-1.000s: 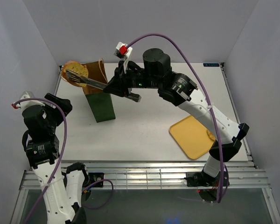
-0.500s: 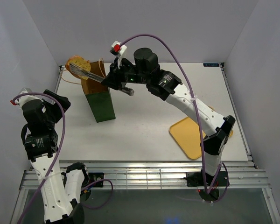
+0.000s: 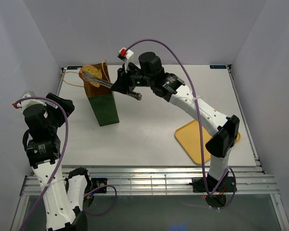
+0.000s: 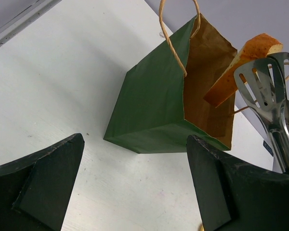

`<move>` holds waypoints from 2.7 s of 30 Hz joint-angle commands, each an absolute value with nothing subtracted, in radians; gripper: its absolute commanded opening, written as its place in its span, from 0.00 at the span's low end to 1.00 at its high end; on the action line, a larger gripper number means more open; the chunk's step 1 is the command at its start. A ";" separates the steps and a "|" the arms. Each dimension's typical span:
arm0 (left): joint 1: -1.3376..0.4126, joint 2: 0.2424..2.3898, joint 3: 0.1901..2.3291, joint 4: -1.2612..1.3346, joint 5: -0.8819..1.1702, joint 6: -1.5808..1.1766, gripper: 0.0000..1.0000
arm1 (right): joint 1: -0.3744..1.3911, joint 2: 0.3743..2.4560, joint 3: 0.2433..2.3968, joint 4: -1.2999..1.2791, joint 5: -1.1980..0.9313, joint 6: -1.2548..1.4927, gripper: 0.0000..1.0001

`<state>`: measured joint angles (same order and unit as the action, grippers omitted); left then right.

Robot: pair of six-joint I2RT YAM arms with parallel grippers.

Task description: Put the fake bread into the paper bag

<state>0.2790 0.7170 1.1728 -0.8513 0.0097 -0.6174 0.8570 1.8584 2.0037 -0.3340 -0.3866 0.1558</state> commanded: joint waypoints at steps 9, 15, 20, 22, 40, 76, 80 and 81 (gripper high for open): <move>0.275 0.699 1.161 -0.836 0.055 -0.609 0.98 | 0.854 1.873 2.029 -0.311 -0.387 0.176 0.23; 0.275 0.696 1.155 -0.836 0.058 -0.612 0.98 | 0.848 1.871 2.025 -0.314 -0.379 0.179 0.31; 0.275 0.695 1.152 -0.835 0.060 -0.612 0.98 | 0.844 1.871 2.029 -0.322 -0.379 0.181 0.39; 0.275 0.695 1.149 -0.834 0.060 -0.612 0.98 | 0.842 1.875 2.031 -0.322 -0.379 0.183 0.40; 0.275 0.670 1.106 -0.819 0.077 -0.614 0.98 | 0.845 1.770 1.974 -0.385 -0.342 0.187 0.47; 0.275 0.741 0.943 -0.574 0.408 -0.653 0.98 | 0.654 1.226 1.486 -1.305 0.473 0.500 0.53; 0.275 0.764 0.905 -0.511 0.460 -0.686 0.98 | 0.623 1.269 1.447 -1.305 0.446 0.518 0.52; 0.275 0.770 0.899 -0.494 0.471 -0.693 0.98 | 0.617 1.278 1.430 -1.305 0.451 0.520 0.51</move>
<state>0.2775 0.7612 0.9096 -0.5835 0.4004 -0.6662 0.6319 1.2575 1.4563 -1.2850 0.4599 0.4839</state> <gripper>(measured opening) 0.978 0.520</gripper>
